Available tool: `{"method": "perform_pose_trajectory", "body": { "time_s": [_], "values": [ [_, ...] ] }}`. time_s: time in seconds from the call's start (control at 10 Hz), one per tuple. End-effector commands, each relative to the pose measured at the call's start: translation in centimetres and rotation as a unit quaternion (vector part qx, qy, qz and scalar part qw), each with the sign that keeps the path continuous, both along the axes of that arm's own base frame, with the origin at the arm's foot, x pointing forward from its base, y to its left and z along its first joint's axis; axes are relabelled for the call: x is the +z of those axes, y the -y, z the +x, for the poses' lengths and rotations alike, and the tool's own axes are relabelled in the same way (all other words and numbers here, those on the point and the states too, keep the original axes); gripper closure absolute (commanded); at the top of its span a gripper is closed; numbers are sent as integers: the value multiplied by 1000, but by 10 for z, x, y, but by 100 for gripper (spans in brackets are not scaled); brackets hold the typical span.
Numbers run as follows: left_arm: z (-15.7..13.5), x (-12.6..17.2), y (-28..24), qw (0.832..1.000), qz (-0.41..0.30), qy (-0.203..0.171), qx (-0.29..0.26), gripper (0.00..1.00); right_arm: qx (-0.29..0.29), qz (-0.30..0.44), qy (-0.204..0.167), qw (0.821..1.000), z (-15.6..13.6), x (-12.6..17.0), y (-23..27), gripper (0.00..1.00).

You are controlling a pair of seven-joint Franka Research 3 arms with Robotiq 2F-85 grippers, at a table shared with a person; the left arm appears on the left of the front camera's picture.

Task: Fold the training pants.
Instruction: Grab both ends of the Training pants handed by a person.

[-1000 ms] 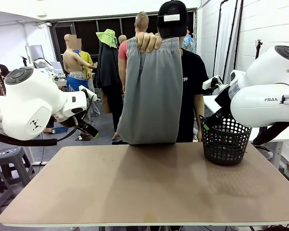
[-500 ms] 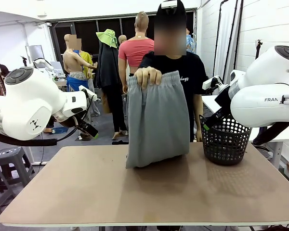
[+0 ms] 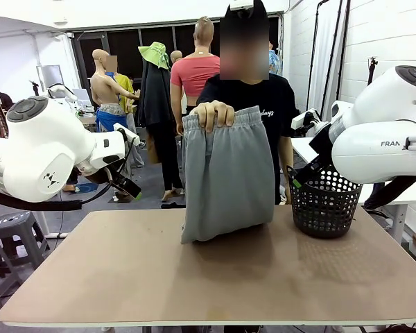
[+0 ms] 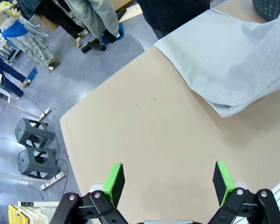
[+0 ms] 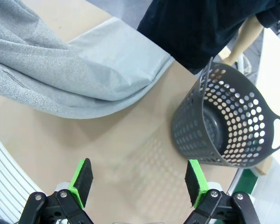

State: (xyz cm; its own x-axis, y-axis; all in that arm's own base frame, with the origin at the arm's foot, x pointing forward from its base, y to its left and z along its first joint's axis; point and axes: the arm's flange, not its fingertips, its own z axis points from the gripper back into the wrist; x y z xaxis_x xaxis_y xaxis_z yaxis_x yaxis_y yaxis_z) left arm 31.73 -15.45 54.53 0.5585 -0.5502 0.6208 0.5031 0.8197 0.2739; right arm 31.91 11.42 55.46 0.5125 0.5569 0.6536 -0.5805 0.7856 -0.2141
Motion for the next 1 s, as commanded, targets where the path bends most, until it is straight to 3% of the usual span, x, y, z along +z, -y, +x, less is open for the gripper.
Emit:
{"method": "perform_pose_trajectory", "body": {
  "time_s": [0.0,0.5,0.9],
  "values": [
    [0,0,0,1000,3,1,-3,0,4,0,1,1000,0,0,0,0],
    [0,0,0,1000,0,0,0,0,0,0,0,1000,0,0,0,0],
    [7,19,-2,986,79,-72,-131,0,143,-85,-49,985,12,16,13,0]
  ]
}}
